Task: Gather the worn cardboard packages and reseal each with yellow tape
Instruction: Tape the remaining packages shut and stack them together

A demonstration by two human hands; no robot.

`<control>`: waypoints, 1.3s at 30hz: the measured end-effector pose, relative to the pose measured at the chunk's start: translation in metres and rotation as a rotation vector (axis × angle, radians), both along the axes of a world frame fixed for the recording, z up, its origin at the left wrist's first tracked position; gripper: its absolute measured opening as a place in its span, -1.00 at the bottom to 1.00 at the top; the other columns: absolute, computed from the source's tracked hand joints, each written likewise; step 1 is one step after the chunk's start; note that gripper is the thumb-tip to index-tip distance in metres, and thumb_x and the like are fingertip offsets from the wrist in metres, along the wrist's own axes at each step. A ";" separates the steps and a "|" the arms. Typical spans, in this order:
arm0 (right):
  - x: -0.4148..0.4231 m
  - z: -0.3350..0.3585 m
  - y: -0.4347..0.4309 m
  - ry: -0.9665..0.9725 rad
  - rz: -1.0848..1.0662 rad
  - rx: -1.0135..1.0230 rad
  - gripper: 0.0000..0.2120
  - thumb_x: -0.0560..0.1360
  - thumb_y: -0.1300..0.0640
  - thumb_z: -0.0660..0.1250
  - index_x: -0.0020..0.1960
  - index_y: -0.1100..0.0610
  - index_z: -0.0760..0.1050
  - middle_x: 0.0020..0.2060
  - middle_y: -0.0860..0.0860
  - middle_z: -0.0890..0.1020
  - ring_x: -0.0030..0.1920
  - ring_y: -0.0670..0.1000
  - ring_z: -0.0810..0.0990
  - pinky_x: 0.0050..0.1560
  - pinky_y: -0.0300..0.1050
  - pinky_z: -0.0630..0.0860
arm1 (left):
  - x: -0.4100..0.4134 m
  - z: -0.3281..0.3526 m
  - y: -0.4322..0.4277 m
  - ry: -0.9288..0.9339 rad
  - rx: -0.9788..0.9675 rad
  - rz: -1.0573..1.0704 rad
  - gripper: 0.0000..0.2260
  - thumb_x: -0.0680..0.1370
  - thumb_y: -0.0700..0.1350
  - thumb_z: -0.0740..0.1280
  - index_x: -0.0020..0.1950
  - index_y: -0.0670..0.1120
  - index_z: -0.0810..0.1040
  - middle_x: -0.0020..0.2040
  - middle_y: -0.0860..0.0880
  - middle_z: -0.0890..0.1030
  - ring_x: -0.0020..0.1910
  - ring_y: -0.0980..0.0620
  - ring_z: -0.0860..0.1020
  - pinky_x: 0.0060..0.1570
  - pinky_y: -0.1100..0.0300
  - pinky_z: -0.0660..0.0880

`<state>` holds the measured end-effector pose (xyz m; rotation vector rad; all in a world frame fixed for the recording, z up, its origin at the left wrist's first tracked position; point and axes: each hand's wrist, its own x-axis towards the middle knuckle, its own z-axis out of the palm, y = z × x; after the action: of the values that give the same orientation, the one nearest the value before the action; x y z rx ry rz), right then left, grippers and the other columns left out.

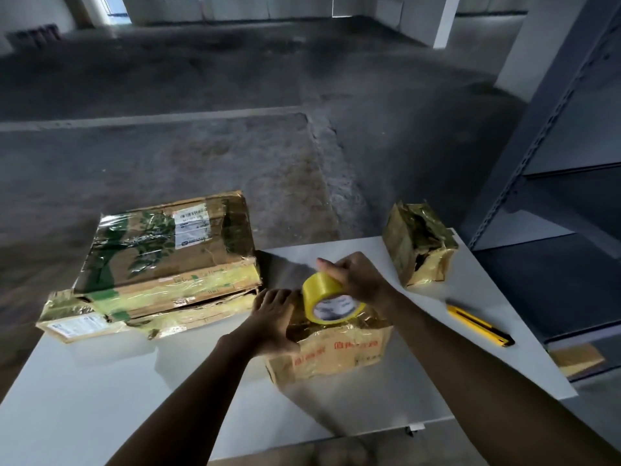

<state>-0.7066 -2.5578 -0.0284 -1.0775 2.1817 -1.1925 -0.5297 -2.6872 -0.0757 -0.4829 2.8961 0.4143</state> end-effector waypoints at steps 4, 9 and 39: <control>-0.020 0.021 0.016 0.215 0.135 0.117 -0.48 0.55 -0.04 0.35 -0.50 0.16 0.32 -0.59 0.02 0.27 -0.53 -0.03 0.28 -0.38 -0.10 0.22 | 0.005 0.005 -0.007 -0.072 0.024 0.025 -0.03 0.39 0.15 0.47 0.61 0.00 -0.07 0.55 -0.03 0.10 0.54 -0.10 -0.07 0.52 -0.06 -0.19; -0.026 0.013 0.027 0.157 0.104 0.118 -0.47 0.47 -0.22 0.38 -0.42 0.17 0.37 -0.52 0.05 0.26 -0.47 -0.02 0.29 -0.38 -0.14 0.21 | 0.002 0.007 -0.007 -0.088 -0.008 0.033 -0.01 0.34 0.18 0.50 0.58 -0.03 0.00 0.52 -0.05 0.16 0.54 -0.11 -0.03 0.51 -0.07 -0.26; -0.045 0.014 0.047 0.222 -0.060 0.146 -0.44 0.52 -0.24 0.31 -0.45 0.12 0.28 -0.52 0.05 0.28 -0.45 -0.03 0.32 -0.32 -0.06 0.26 | -0.053 -0.006 0.027 -0.085 -0.126 -0.061 -0.02 0.39 0.32 0.38 0.58 -0.11 -0.04 0.46 -0.14 0.19 0.43 -0.14 0.18 0.48 -0.14 0.02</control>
<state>-0.7519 -2.5104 -0.0147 -1.1358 2.4421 -0.9597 -0.5826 -2.6601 -0.0818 -0.4186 2.8576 0.1982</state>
